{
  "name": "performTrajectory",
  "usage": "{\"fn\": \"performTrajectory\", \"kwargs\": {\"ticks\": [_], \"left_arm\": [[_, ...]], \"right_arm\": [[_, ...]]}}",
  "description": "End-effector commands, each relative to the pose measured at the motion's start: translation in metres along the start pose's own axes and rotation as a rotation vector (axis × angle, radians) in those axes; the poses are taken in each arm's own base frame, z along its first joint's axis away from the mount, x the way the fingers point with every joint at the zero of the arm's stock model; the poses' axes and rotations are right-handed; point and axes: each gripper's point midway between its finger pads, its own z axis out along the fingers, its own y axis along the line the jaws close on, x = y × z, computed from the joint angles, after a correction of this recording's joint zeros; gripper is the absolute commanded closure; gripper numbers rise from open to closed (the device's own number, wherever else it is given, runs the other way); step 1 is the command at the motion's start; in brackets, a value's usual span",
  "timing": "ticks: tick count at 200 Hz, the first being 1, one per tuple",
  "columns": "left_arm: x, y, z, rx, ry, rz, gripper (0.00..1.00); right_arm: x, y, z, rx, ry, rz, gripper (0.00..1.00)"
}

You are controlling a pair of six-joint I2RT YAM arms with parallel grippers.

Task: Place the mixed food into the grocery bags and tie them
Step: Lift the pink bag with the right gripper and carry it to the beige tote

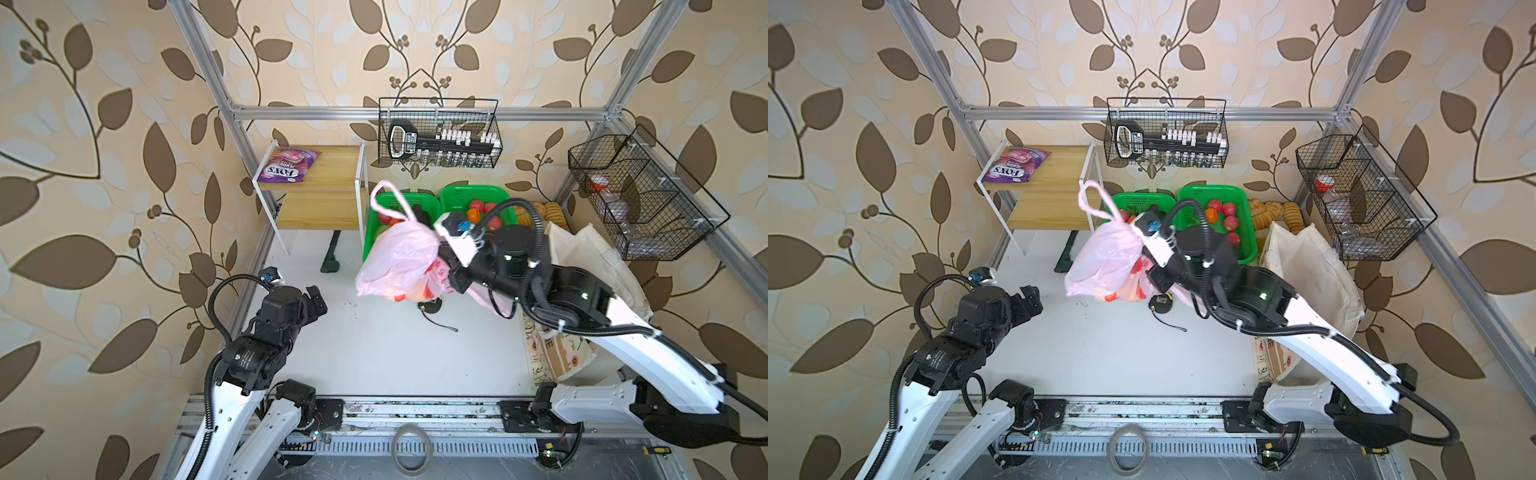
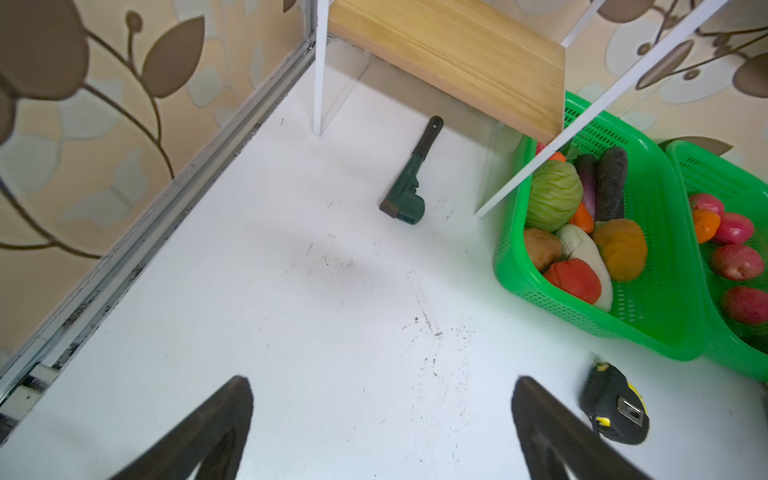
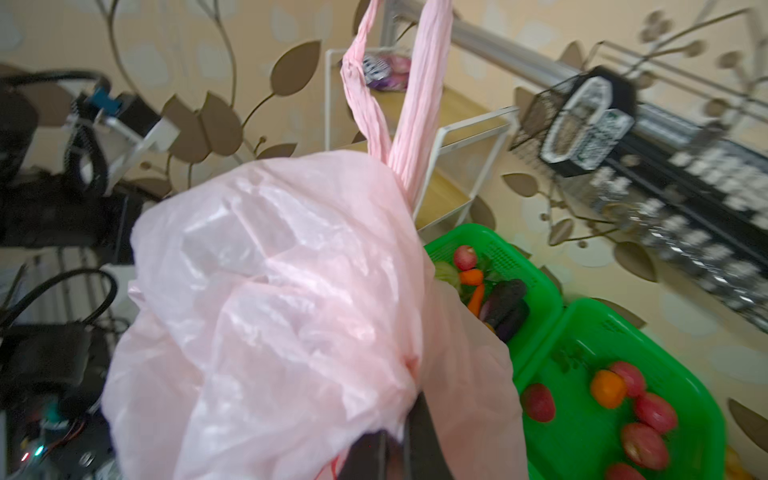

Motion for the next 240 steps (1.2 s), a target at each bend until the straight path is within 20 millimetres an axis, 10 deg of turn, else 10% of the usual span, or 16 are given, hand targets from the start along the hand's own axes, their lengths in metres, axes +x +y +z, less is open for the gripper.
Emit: {"fn": "performTrajectory", "kwargs": {"ticks": [1,70,115,187,240], "left_arm": [[-0.018,-0.019,-0.008,0.083,-0.037,0.001,0.01],[-0.006,-0.033,0.006,0.127,0.037,-0.001,0.01],[0.0,-0.035,0.014,0.121,0.07,0.01,0.01],[0.001,-0.03,0.018,0.092,0.066,0.027,0.01],[0.0,-0.033,0.022,0.092,0.068,0.052,0.01]], "right_arm": [[-0.009,-0.078,-0.047,0.329,-0.037,0.153,1.0],[0.017,-0.203,-0.165,0.914,0.141,0.229,1.0],[0.079,-0.241,-0.187,1.047,0.283,0.38,1.0],[0.204,-0.239,-0.208,1.179,0.407,0.669,0.99],[0.193,-0.231,-0.258,1.328,0.33,0.65,1.0]]}}
